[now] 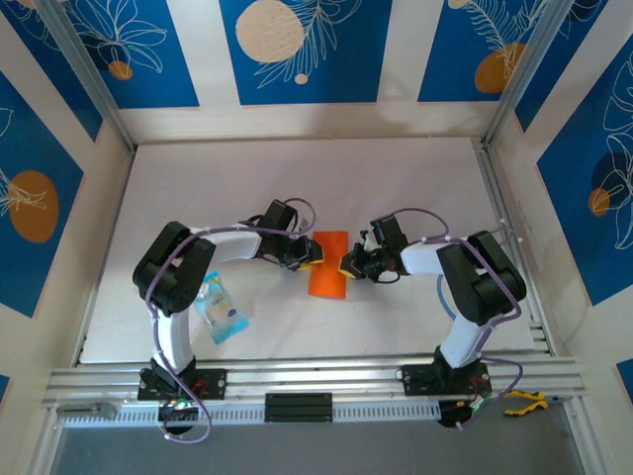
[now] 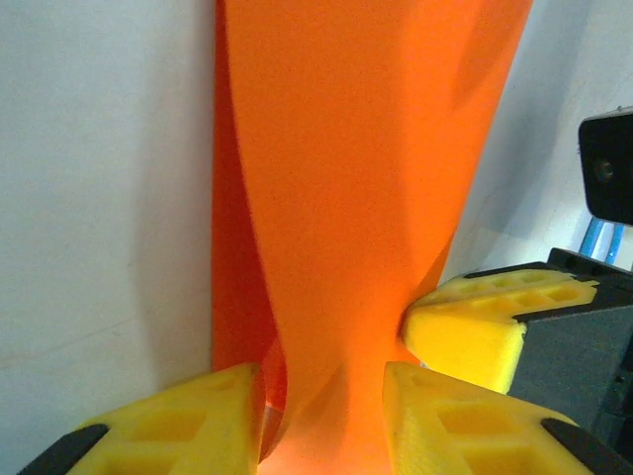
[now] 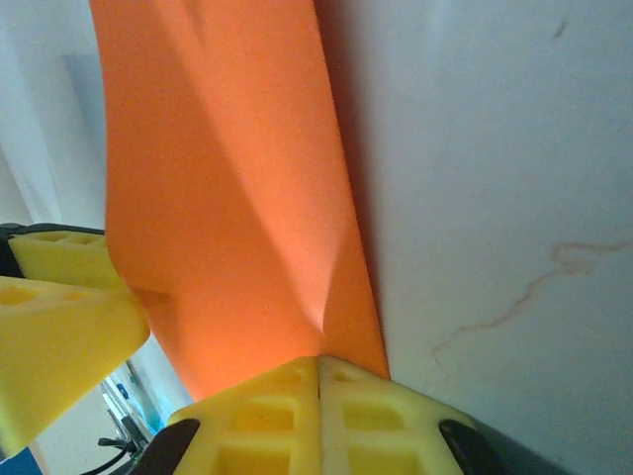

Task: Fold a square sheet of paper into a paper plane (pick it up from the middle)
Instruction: Third fold the triangle at the center of the table.

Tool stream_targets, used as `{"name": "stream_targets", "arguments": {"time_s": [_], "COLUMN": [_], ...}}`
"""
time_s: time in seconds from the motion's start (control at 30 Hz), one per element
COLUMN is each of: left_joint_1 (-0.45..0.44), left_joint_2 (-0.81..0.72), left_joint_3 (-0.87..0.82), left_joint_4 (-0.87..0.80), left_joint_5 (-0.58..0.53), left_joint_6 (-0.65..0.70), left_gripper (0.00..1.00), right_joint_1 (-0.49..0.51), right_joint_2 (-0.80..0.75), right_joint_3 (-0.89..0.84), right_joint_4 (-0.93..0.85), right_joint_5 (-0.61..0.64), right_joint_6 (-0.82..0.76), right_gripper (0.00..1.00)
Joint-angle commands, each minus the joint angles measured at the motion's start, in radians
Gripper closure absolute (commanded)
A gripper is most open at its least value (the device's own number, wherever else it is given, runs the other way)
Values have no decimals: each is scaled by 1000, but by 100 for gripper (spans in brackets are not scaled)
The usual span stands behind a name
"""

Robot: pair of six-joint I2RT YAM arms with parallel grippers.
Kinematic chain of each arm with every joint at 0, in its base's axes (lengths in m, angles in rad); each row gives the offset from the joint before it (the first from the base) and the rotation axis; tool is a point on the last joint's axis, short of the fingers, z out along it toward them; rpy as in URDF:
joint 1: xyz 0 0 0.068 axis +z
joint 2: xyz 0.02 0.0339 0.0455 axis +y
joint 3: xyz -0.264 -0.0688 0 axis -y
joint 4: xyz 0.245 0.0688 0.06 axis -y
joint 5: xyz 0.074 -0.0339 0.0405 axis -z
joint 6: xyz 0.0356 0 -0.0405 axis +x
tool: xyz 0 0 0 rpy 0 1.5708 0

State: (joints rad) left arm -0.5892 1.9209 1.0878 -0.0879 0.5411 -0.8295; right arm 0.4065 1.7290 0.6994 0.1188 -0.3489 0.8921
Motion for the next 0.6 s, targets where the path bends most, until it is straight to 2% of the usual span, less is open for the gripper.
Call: {"name": "stream_targets", "arguments": {"time_s": [0.0,0.23,0.4,0.47,0.57], "left_joint_1": [7,7,7,8,10], "left_joint_2": [16,-14,-22,-28,-42], "left_joint_3": [27,-3,-14,-15,-12], "left_joint_4": [24,10,-1,-3,-40], "left_joint_5": [0,-2,2,0,-23], "left_joint_6": [18,2,-8,-14,-12], "left_gripper": [64,68,77,83,87], "right_joint_1": [9,8,8,10,11], "right_joint_2": [-4,-9,-17,-28,-63], "right_joint_3": [-37,-39,-41,-55,-75], "right_joint_4": [-74,-71,-54,-7,47], "right_joint_5": [-3,-3,-14,-36,-60], "right_joint_6": [-12,-9,-7,-2,-7], "right_gripper": [96,96,93,89,82]}}
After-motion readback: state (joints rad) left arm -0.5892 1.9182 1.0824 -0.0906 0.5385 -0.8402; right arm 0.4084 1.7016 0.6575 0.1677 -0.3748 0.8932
